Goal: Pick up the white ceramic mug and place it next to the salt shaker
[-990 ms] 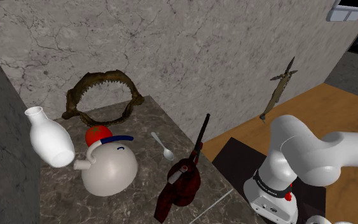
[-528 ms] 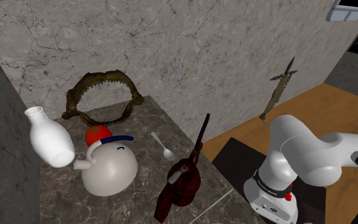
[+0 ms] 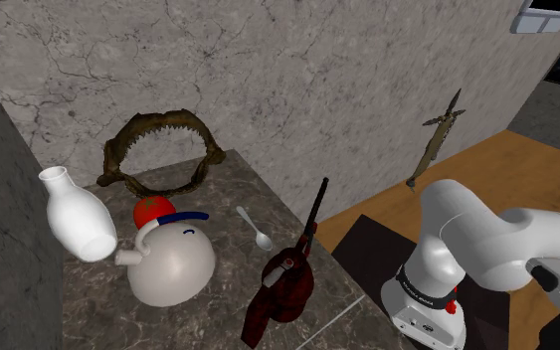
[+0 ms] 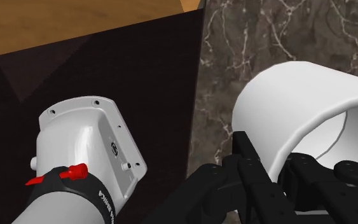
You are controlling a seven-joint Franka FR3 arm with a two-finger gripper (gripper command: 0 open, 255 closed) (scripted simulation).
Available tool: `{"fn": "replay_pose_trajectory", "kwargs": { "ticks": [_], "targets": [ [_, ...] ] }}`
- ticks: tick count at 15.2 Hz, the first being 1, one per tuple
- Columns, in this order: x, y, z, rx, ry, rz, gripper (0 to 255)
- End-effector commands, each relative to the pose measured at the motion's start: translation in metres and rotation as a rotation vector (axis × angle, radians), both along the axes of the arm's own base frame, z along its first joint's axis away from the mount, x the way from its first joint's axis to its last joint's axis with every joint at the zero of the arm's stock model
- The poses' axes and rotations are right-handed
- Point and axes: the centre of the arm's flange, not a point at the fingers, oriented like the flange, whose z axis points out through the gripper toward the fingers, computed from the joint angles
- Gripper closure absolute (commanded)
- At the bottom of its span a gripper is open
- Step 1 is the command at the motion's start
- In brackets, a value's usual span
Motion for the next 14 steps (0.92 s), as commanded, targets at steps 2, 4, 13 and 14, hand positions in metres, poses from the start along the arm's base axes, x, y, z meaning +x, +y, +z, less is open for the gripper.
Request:
{"fn": "replay_pose_trajectory", "kwargs": {
  "ticks": [2, 4, 13, 14],
  "targets": [
    [0.000, 0.000, -0.016, 0.001, 0.000, 0.000, 255],
    [0.000, 0.000, -0.026, 0.001, 0.000, 0.000, 255],
    [0.000, 0.000, -0.074, 0.001, 0.000, 0.000, 255],
    [0.000, 0.000, -0.078, 0.001, 0.000, 0.000, 255]
  ]
}}
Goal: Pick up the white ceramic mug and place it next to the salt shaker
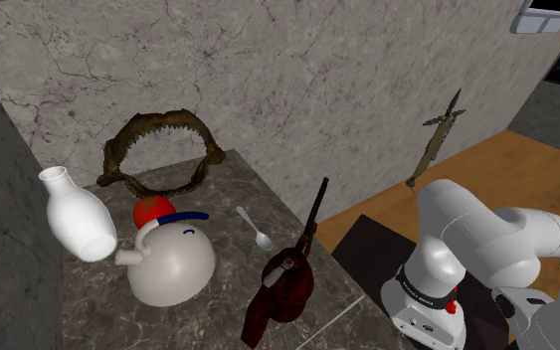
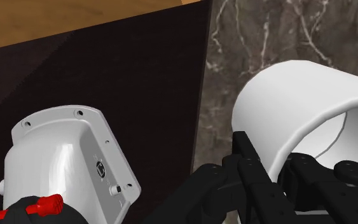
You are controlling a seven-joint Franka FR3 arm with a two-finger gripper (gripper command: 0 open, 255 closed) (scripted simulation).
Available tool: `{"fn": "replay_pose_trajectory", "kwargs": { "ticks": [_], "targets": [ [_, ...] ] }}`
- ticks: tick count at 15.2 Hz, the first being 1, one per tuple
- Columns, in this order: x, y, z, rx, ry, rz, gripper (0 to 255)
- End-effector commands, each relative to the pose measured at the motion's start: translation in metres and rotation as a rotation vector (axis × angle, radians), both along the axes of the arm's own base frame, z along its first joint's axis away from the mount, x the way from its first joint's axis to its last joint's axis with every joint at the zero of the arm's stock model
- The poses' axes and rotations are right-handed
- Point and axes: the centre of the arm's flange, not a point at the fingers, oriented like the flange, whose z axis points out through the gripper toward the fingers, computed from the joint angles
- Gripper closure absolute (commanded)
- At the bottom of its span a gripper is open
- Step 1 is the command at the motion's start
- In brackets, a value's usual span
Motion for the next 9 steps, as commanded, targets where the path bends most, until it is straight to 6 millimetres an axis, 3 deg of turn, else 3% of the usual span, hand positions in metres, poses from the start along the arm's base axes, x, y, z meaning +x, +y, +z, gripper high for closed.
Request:
{"fn": "replay_pose_trajectory", "kwargs": {
  "ticks": [1, 8, 9],
  "targets": [
    [0.0002, 0.0009, -0.0050, 0.001, 0.000, 0.000, 255],
    [0.0002, 0.0009, -0.0050, 0.001, 0.000, 0.000, 255],
    [0.0002, 0.0009, -0.0050, 0.001, 0.000, 0.000, 0]
  ]
}}
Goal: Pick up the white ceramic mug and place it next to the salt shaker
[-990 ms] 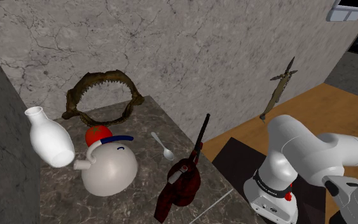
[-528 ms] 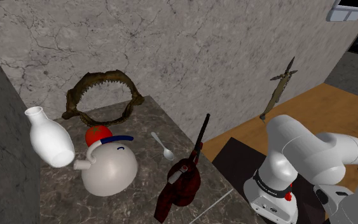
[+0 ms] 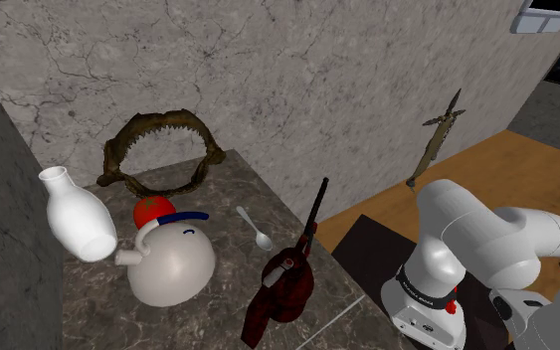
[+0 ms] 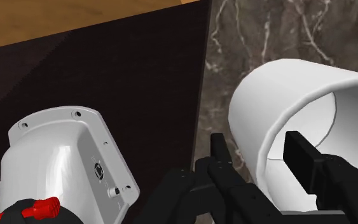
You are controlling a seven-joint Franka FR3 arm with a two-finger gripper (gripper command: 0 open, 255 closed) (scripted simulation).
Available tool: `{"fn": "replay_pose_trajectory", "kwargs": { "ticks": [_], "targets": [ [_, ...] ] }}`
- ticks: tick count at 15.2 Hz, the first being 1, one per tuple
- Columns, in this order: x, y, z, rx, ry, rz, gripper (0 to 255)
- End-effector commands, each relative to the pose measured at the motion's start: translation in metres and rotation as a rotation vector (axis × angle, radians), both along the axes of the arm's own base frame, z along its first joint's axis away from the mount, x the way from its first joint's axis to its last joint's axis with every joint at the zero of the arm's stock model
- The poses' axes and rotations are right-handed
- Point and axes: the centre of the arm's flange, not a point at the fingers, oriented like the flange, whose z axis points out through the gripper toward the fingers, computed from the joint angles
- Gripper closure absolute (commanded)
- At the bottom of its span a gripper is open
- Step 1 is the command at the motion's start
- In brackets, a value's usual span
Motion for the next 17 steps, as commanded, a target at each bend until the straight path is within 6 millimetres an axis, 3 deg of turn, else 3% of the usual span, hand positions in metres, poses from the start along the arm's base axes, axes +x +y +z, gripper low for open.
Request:
{"fn": "replay_pose_trajectory", "kwargs": {
  "ticks": [1, 5, 9, 17],
  "targets": [
    [0.000, 0.000, 0.000, 0.000, 0.000, 0.000, 0],
    [0.000, 0.000, 0.000, 0.000, 0.000, 0.000, 0],
    [0.005, -0.001, 0.050, 0.000, 0.000, 0.000, 0],
    [0.005, -0.001, 0.050, 0.000, 0.000, 0.000, 0]
  ]
}}
